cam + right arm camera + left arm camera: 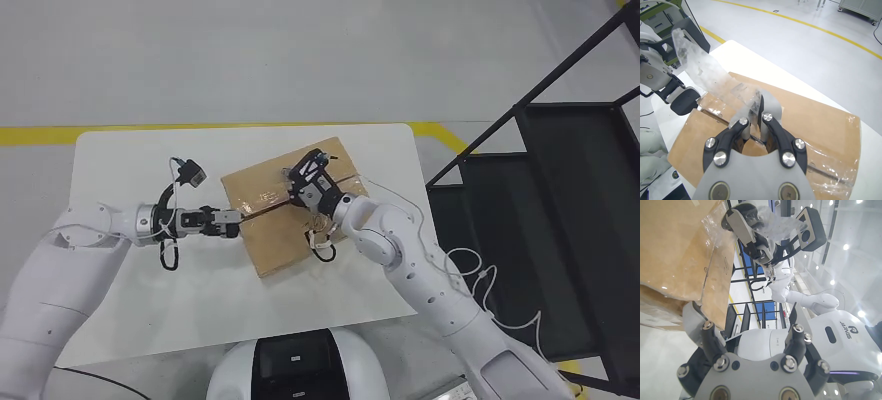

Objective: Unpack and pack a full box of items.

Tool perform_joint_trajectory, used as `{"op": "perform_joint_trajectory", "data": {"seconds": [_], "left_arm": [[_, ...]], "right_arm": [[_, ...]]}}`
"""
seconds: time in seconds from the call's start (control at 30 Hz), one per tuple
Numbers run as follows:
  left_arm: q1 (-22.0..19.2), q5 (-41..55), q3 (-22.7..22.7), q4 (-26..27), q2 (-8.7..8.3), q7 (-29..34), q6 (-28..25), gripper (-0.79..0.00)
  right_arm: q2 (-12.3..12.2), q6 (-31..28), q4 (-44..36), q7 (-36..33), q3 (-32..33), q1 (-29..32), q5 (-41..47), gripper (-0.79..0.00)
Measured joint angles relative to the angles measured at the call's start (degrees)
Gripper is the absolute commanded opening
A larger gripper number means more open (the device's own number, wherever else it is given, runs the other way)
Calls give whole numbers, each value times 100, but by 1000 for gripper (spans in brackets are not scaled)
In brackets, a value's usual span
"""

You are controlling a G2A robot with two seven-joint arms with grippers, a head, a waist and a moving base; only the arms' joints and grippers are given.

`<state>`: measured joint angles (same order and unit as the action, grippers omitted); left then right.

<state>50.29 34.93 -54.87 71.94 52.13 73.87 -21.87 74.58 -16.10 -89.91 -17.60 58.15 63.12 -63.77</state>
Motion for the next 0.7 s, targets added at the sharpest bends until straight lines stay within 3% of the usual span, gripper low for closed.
{"op": "perform_joint_trajectory", "data": {"seconds": [0.3,0.53,0.7], "left_arm": [[-710,-160,167,-1172,195,164,-355,-785],[-809,-340,124,-1596,222,213,-539,-785],[-836,-1017,61,-1823,184,-229,-507,-785]], "right_arm": [[1,-23,-10,-23,31,41,-24,-785],[11,-64,-4,-27,92,32,177,-785],[5,-199,-77,-123,302,10,726,-785]]}}
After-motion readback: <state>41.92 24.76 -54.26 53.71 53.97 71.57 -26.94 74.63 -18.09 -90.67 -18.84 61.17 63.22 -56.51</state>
